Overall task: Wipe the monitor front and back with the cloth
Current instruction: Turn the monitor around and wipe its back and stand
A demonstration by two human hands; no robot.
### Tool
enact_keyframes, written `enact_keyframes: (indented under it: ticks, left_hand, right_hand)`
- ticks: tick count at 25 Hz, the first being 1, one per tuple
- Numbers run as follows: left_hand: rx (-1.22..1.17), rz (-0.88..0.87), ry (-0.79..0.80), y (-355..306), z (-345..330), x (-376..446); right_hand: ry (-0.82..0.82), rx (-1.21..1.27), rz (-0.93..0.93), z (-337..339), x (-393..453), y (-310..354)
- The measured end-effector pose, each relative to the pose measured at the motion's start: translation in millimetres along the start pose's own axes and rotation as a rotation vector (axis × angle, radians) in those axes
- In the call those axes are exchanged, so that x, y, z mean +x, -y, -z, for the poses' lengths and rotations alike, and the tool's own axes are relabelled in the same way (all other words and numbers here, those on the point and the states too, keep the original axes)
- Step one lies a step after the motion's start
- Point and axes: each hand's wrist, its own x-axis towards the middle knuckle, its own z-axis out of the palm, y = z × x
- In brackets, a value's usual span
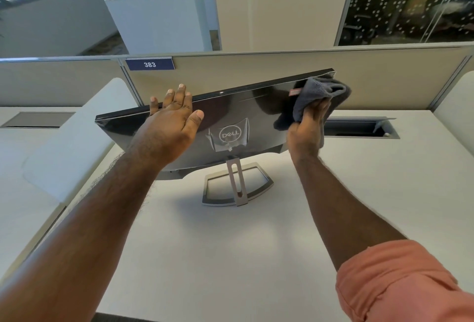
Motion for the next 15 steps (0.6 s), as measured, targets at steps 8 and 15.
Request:
enact_keyframes:
  ticks: [8,15]
  left_hand:
    - [-0.014,-0.005,0.007,-1.2,1.1,2.4]
    - [-0.016,-0.021,0.029,3.1,2.7,0.9]
  right_hand:
    - [0.128,-0.191,0.176,-30.6,-42.0,-5.2]
    - [0.463,0.162,-0.281,-68.8,-115.8,-10.6]
